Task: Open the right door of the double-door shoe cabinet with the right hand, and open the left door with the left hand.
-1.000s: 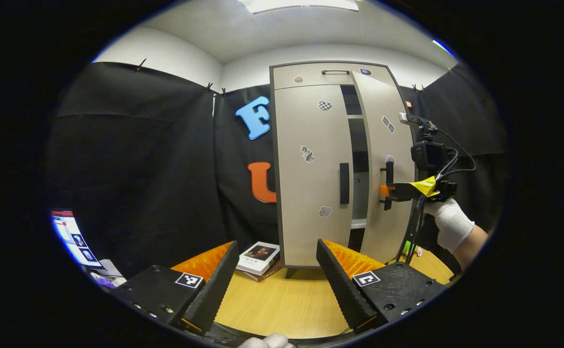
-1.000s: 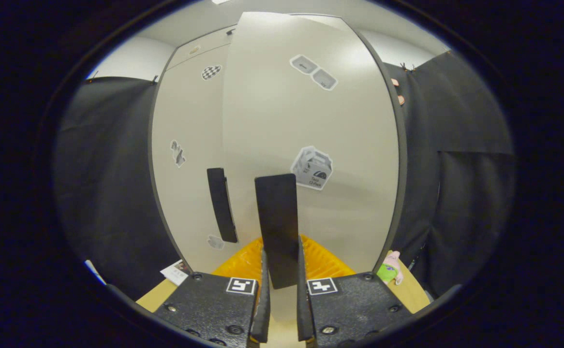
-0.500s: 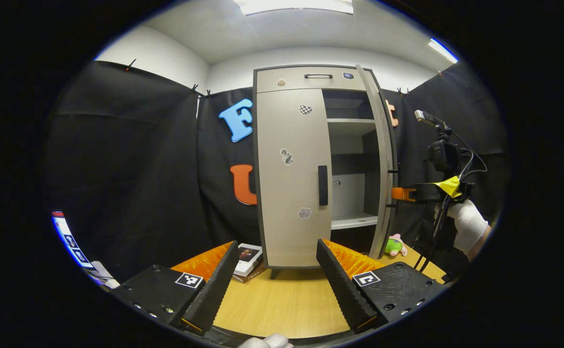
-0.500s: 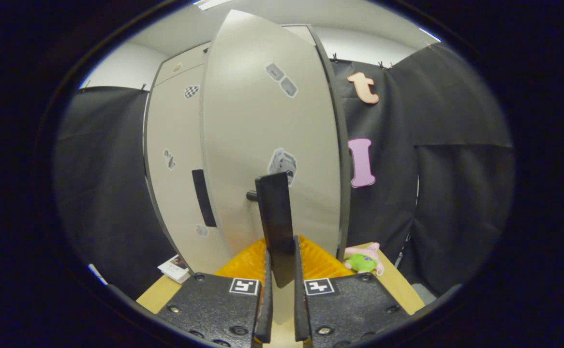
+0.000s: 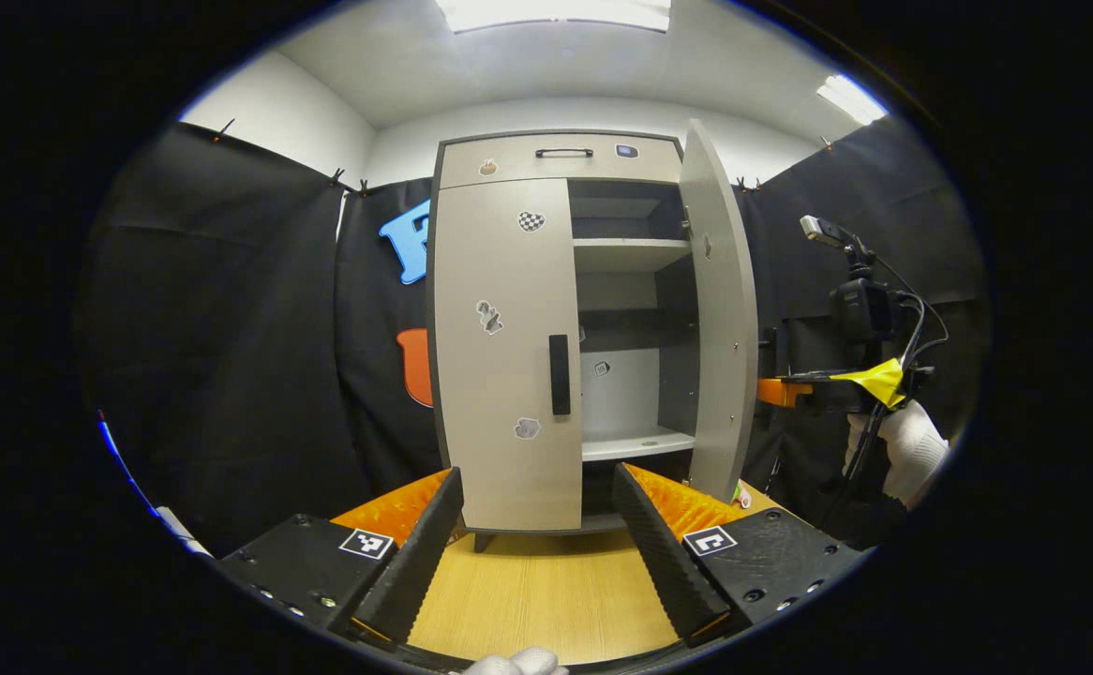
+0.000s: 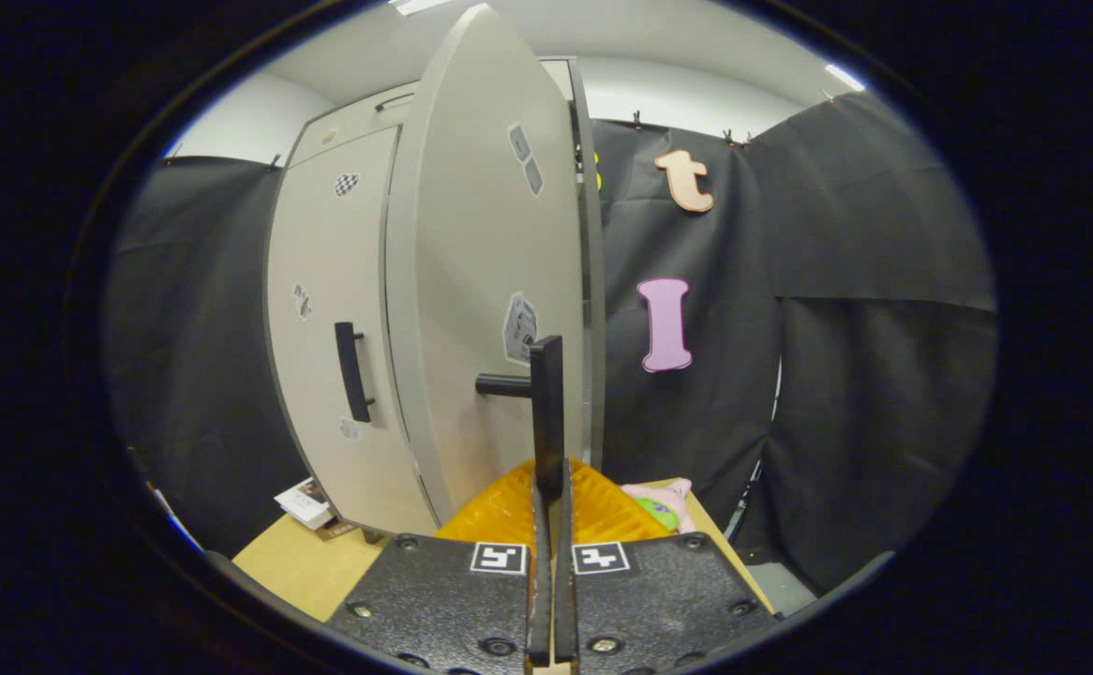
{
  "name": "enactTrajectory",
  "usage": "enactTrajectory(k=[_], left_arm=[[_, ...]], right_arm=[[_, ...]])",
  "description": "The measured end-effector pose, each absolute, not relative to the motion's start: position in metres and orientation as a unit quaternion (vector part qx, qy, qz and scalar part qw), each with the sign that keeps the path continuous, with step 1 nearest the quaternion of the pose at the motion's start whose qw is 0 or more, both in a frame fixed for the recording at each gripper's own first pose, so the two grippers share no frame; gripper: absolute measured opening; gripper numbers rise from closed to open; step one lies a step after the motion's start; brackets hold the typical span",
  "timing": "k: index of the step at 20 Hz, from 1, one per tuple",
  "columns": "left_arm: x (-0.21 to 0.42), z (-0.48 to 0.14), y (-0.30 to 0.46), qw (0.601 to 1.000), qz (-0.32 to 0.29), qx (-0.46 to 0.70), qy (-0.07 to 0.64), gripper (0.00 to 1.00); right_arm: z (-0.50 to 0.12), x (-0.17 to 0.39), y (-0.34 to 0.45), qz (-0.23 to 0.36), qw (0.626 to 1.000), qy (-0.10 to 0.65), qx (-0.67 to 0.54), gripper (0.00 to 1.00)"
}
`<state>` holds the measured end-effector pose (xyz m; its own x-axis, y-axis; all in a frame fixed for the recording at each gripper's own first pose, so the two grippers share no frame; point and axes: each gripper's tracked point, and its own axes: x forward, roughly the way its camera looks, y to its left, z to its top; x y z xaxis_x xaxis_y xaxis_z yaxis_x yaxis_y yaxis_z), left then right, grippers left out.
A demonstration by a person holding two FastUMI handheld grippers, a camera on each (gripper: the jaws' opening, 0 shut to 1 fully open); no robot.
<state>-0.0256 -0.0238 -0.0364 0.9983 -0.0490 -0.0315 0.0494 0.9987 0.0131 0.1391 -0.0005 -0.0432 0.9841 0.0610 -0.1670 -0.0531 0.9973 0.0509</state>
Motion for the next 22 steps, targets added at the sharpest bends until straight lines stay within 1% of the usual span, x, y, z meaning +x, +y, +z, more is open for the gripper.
enactTrajectory(k=[2, 5, 12, 15, 22], left_arm=[[-0.024, -0.035, -0.035, 0.999, -0.027, 0.003, 0.017, 0.96], [-0.022, -0.032, -0.044, 1.0, -0.025, 0.004, 0.017, 0.96], [-0.018, -0.032, -0.057, 1.0, -0.017, 0.006, 0.022, 0.96], [-0.017, -0.029, -0.062, 1.0, -0.018, 0.009, 0.02, 0.96], [-0.017, -0.031, -0.054, 1.0, -0.015, 0.006, 0.023, 0.96]], right_arm=[[-0.042, 0.14, -0.009, 0.035, 0.996, 0.083, 0.016, 0.02], [-0.041, 0.14, -0.019, 0.043, 0.996, 0.082, 0.007, 0.04], [-0.041, 0.148, -0.061, 0.031, 0.996, 0.082, 0.018, 0.04], [-0.039, 0.148, -0.06, 0.044, 0.995, 0.079, 0.028, 0.04], [-0.036, 0.145, -0.064, 0.031, 0.997, 0.073, 0.018, 0.04]])
